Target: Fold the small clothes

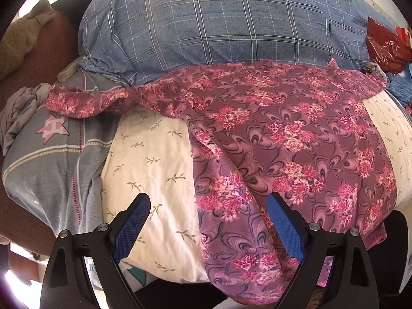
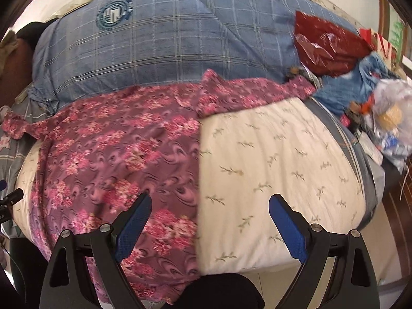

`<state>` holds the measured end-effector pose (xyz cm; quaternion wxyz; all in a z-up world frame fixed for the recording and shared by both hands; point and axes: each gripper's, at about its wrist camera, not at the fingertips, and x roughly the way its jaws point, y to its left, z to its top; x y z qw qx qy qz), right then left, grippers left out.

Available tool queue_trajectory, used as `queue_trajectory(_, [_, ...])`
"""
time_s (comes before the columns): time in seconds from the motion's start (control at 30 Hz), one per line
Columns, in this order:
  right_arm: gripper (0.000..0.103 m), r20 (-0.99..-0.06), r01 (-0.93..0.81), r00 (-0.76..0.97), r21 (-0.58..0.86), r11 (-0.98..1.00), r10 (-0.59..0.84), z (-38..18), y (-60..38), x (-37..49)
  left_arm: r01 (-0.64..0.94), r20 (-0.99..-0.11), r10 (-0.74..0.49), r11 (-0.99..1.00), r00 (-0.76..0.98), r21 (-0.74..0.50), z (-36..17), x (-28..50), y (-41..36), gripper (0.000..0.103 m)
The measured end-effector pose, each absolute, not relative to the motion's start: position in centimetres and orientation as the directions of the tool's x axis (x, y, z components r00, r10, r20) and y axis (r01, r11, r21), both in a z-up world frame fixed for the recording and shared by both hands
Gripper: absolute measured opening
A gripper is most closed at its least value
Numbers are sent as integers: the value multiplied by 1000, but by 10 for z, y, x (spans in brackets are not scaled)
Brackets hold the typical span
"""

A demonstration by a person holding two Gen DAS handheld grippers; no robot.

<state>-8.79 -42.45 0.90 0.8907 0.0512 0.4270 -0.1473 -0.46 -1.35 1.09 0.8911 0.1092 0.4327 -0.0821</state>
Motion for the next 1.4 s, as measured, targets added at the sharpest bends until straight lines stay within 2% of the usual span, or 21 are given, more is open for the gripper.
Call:
queue_trajectory(0.67, [94, -796, 312, 558, -61, 948, -235, -1, -411, -82, 242, -808, -103, 969, 581, 51, -6, 12, -4, 92])
queue_trajectory(1.4, [94, -797, 306, 557, -64, 950, -233, -1, -405, -81, 242, -819, -105, 969, 564, 43, -13, 14, -4, 92])
